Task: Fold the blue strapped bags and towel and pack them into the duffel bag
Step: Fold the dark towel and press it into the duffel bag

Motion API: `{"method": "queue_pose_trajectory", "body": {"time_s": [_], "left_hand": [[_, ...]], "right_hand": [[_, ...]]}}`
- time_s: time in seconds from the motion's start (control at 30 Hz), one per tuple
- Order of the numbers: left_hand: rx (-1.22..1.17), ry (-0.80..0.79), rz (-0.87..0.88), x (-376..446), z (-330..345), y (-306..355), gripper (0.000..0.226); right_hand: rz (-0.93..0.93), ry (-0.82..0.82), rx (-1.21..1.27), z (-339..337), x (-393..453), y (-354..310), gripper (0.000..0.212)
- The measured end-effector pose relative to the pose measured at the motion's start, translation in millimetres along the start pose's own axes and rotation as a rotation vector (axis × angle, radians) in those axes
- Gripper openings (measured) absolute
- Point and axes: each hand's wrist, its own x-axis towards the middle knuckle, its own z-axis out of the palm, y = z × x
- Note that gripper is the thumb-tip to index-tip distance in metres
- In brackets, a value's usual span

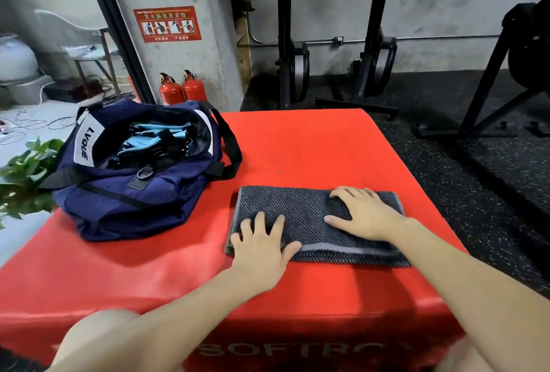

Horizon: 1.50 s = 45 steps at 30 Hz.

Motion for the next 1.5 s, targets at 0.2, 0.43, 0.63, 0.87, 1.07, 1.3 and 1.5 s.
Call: {"method": "queue_pose_trajectory", "body": {"time_s": [0.2, 0.43, 0.63, 0.87, 1.07, 1.3, 1.5], "left_hand": [[0.090, 0.199, 0.120, 62.3, -2.8, -40.9, 0.068], [-0.075, 0.292, 0.033, 88.6, -4.2, -53.3, 0.050], [-0.267, 0.315, 0.302, 68.0, -8.5, -37.2, 0.043], [-0.365, 0.259, 0.564, 32.5, -5.5, -26.0, 0.038], [-0.459, 0.201, 0.667, 0.3, -8.6, -20.9, 0.039], [-0.427, 0.068, 0.681, -29.0, -6.9, -21.0, 0.034], [-0.316, 0.056, 0.652, -55.8, -2.1, -19.2, 0.048]], "right_hand": [[0.071, 0.071, -0.147, -0.5, -11.8, 15.9, 0.069], [-0.007, -0.050, -0.076, -8.6, -47.2, 2.2, 0.056], [-0.085, -0.024, -0.063, -13.2, -57.9, -12.1, 0.052], [-0.259, 0.069, -0.001, -4.4, -81.4, -29.1, 0.054], [-0.370, 0.028, 0.010, 7.7, -101.4, -44.2, 0.054], [-0.416, 0.076, -0.020, 21.1, -116.2, -46.1, 0.029], [-0.427, 0.176, -0.035, 32.0, -125.9, -53.5, 0.025]]}}
